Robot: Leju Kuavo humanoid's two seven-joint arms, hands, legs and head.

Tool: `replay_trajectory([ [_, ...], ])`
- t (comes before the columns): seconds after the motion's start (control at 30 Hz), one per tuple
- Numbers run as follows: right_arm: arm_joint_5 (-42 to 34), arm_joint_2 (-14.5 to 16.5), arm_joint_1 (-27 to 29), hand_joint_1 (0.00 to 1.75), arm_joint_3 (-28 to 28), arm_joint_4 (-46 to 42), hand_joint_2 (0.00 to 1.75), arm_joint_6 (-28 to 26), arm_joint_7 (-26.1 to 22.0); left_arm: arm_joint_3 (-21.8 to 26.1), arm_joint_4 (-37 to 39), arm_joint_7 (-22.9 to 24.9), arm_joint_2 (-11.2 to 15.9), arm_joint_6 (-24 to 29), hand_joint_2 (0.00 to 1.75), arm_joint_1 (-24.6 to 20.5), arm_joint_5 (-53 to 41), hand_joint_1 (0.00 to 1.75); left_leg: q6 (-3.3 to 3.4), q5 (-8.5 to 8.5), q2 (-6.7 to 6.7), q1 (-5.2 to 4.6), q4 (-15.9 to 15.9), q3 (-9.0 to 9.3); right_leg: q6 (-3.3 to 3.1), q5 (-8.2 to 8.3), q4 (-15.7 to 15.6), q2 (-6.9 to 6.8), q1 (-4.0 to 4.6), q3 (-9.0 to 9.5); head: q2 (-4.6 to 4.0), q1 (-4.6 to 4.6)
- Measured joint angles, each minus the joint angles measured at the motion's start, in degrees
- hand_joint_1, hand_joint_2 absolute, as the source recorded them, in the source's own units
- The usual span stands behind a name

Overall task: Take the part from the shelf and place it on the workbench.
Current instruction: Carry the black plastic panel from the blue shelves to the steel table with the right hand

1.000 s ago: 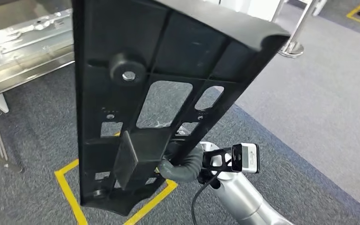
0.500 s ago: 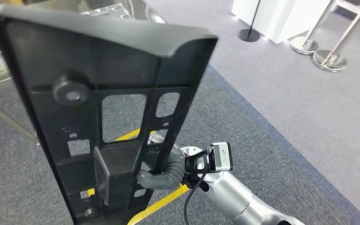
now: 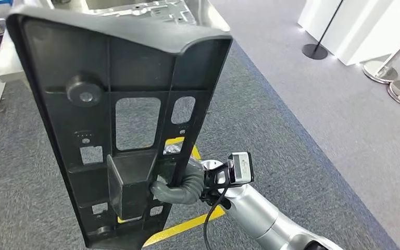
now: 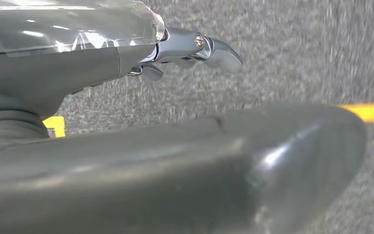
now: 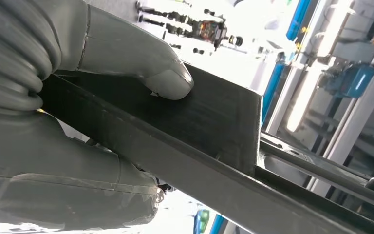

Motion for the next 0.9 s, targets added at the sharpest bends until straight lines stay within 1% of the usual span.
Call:
replay_trajectory([
  [0.03,-0.04,-0.03,-0.01,1.75,0.00,0.17,1.75,0.03,-0.04,0.01,-0.01,0.01,0.02,-0.03,0.00,-0.13,0.14,0.00,0.17,0.03,-0.60,-0.04,0.01,-0.04,0.05,-1.86,3.92,1.29,-0.04,-1.93,0.00,-0.01],
  [0.07,-0.07,-0.08,0.03,1.75,0.00,0.39,1.75,0.10,-0.04,0.02,-0.01,0.01,0.03,-0.09,0.00,-0.21,0.24,0.00,0.27,0.05,-1.27,-0.09,0.03,-0.07,0.05,-3.33,7.90,1.82,-0.02,-4.01,0.00,0.00],
  [0.1,-0.09,-0.11,0.06,1.75,0.00,0.63,1.75,0.19,-0.03,0.04,-0.01,0.01,0.03,-0.17,0.00,-0.20,0.32,0.00,0.32,0.06,-2.00,-0.14,0.07,-0.08,-0.01,-3.90,10.70,2.05,-0.01,-5.61,0.00,0.00],
  [0.13,-0.13,-0.11,0.08,1.75,0.00,0.86,1.75,0.30,-0.03,0.07,-0.01,0.01,0.03,-0.29,0.00,-0.14,0.42,0.00,0.34,0.07,-2.79,-0.20,0.12,-0.09,-0.14,-3.35,11.50,2.16,0.00,-6.30,0.00,-0.01],
  [0.17,-0.19,-0.10,0.08,1.75,0.00,1.04,1.75,0.43,-0.02,0.10,0.00,0.01,0.03,-0.42,0.00,-0.10,0.58,0.00,0.33,0.07,-3.60,-0.25,0.19,-0.07,-0.38,-1.72,9.92,2.34,0.01,-5.85,0.00,-0.01],
  [0.2,-0.25,-0.08,0.04,1.75,0.00,1.17,1.75,0.52,-0.02,0.16,0.01,0.03,0.00,-0.52,0.00,-0.07,0.76,0.00,0.32,0.07,-4.34,-0.28,0.25,-0.05,-0.75,0.58,6.34,2.87,0.05,-4.39,0.00,-0.01],
  [0.23,-0.31,-0.07,-0.01,1.75,-0.01,1.27,1.75,0.62,-0.02,0.25,0.01,0.06,-0.10,-0.61,0.00,-0.07,0.95,0.00,0.30,0.07,-4.98,-0.25,0.29,-0.08,-1.25,2.51,2.24,4.01,0.06,-2.62,0.00,0.00],
  [0.27,-0.35,-0.03,-0.07,1.75,-0.01,1.37,1.75,0.69,-0.03,0.37,0.02,0.12,-0.20,-0.66,0.00,-0.09,1.11,0.00,0.14,0.08,-5.66,-0.30,0.36,-0.18,-1.62,3.92,-1.28,5.08,0.09,-1.17,0.00,0.00],
  [0.3,-0.37,0.01,-0.13,1.75,-0.01,1.46,1.75,0.73,-0.02,0.51,0.02,0.20,-0.30,-0.68,0.00,-0.07,1.22,0.00,-0.12,0.12,-6.16,-0.21,0.38,-0.36,-1.87,4.65,-3.56,5.87,0.17,-0.25,0.00,0.00],
  [0.33,-0.37,0.08,-0.17,1.75,-0.02,1.54,1.75,0.76,-0.02,0.67,0.02,0.28,-0.36,-0.70,0.00,0.01,1.31,0.00,-0.49,0.18,-6.63,-0.06,0.33,-0.54,-1.99,4.73,-4.46,6.25,0.27,0.05,0.00,0.00],
  [0.37,-0.38,0.23,-0.20,1.75,-0.01,1.60,1.75,0.77,-0.02,0.84,0.02,0.37,-0.34,-0.70,0.00,0.12,1.37,0.00,-0.95,0.28,-7.13,0.02,0.22,-0.68,-2.01,4.84,-4.72,5.91,0.39,0.08,0.00,-0.01],
  [0.4,-0.46,0.45,-0.23,1.75,-0.02,1.63,1.75,0.81,-0.02,0.97,0.02,0.44,-0.28,-0.72,0.00,0.23,1.42,0.00,-1.25,0.31,-7.21,0.14,-0.08,-0.68,-2.13,5.03,-5.04,5.42,0.32,0.25,0.00,-0.01],
  [0.43,-0.63,0.72,-0.25,1.75,-0.01,1.66,1.75,0.91,-0.01,1.05,0.02,0.46,-0.26,-0.74,0.00,0.29,1.45,0.00,-1.49,0.06,-6.53,0.14,0.09,-0.70,-2.34,5.28,-5.59,5.02,0.19,0.57,0.00,-0.01],
  [0.47,-0.93,0.98,-0.29,1.75,-0.01,1.68,1.75,1.04,-0.01,1.10,0.02,0.48,-0.21,-0.77,0.00,0.25,1.47,0.00,-1.69,-0.73,-5.22,0.11,1.22,-1.09,-2.62,5.53,-6.19,4.48,0.02,0.93,0.00,-0.01],
  [0.5,-1.27,1.17,-0.31,1.75,-0.01,1.71,1.75,1.23,-0.02,1.11,0.02,0.46,-0.17,-0.81,0.00,0.10,1.49,0.00,-1.87,-2.13,-3.56,0.13,3.55,-1.99,-2.84,5.73,-6.69,3.90,-0.15,1.25,0.00,-0.01],
  [0.53,-1.55,1.27,-0.29,1.75,0.00,1.78,1.75,1.38,-0.02,1.14,0.02,0.44,-0.17,-0.87,0.00,-0.06,1.52,0.00,-2.17,-3.88,-2.00,0.25,6.93,-3.37,-3.02,5.76,-6.92,3.37,-0.14,1.45,0.00,-0.01],
  [0.57,-1.72,1.31,-0.22,1.75,0.00,1.90,1.75,1.48,-0.03,1.17,0.02,0.42,-0.15,-0.99,0.00,-0.20,1.56,0.00,-2.53,-5.63,-1.15,0.40,10.63,-5.02,-3.13,5.71,-6.94,2.82,-0.13,1.49,0.00,-0.01],
  [0.6,-1.78,1.31,-0.11,1.75,0.00,2.07,1.75,1.54,-0.02,1.21,0.02,0.39,-0.16,-1.14,0.00,-0.25,1.60,0.00,-2.89,-6.73,-0.77,0.55,13.48,-6.29,-3.12,5.64,-6.90,2.36,-0.13,1.47,0.00,-0.01],
  [0.63,-1.77,1.31,-0.01,1.75,0.00,2.22,1.75,1.55,0.00,1.25,0.02,0.33,-0.16,-1.33,0.00,-0.20,1.62,0.00,-3.22,-6.83,-0.59,0.69,14.51,-6.66,-3.05,5.56,-6.82,1.99,-0.13,1.46,0.00,-0.01],
  [0.67,-1.74,1.31,0.06,1.75,0.00,2.34,1.75,1.54,-0.01,1.28,0.02,0.24,-0.14,-1.51,0.00,-0.13,1.62,0.00,-3.50,-5.97,-0.45,0.79,13.52,-5.98,-2.92,5.47,-6.68,1.70,-0.15,1.44,0.00,-0.01],
  [0.7,-1.72,1.32,0.09,1.75,0.00,2.39,1.75,1.51,-0.02,1.30,0.02,0.11,-0.09,-1.66,0.00,-0.07,1.62,0.00,-3.68,-4.31,-0.26,0.89,10.42,-4.18,-2.73,5.31,-6.44,1.48,-0.18,1.43,0.00,-0.01],
  [0.73,-1.70,1.34,0.10,1.75,0.00,2.39,1.75,1.45,-0.03,1.31,0.02,-0.06,-0.04,-1.78,0.00,-0.07,1.62,0.00,-3.75,-2.88,0.04,0.95,6.38,-1.93,-2.48,5.08,-6.11,1.29,-0.21,1.41,0.00,-0.01],
  [0.77,-1.70,1.35,0.09,1.75,-0.02,2.36,1.75,1.37,-0.04,1.32,0.02,-0.25,0.01,-1.90,0.00,-0.12,1.58,0.00,-3.55,-1.88,0.23,0.86,3.01,-0.04,-2.18,4.84,-5.73,1.16,-0.13,1.34,0.00,0.00],
  [0.8,-1.72,1.37,0.10,1.75,-0.04,2.34,1.75,1.31,-0.04,1.32,0.02,-0.44,0.04,-2.02,0.00,-0.16,1.54,0.00,-3.20,-1.44,0.33,0.74,0.85,1.15,-1.86,4.67,-5.44,1.07,-0.04,1.26,0.00,0.00],
  [0.83,-1.74,1.37,0.10,1.75,-0.08,2.32,1.75,1.26,-0.04,1.32,0.02,-0.65,0.05,-2.15,0.00,-0.16,1.50,0.00,-2.78,-1.58,0.34,0.58,0.06,1.55,-1.54,4.55,-5.27,1.02,0.06,1.17,0.00,0.01],
  [0.87,-1.76,1.36,0.11,1.75,-0.13,2.31,1.75,1.26,-0.04,1.32,0.02,-0.90,0.07,-2.29,0.00,-0.11,1.45,0.00,-2.30,-1.63,0.18,0.40,0.15,1.46,-1.21,4.51,-5.24,1.01,0.16,1.12,0.00,0.01],
  [0.9,-1.77,1.37,0.12,1.75,-0.19,2.26,1.75,1.29,-0.04,1.32,0.02,-1.16,0.07,-2.42,0.00,-0.04,1.44,0.00,-1.88,-1.62,0.08,0.46,0.16,1.42,-0.85,4.44,-5.25,1.00,0.14,1.10,0.00,0.01],
])
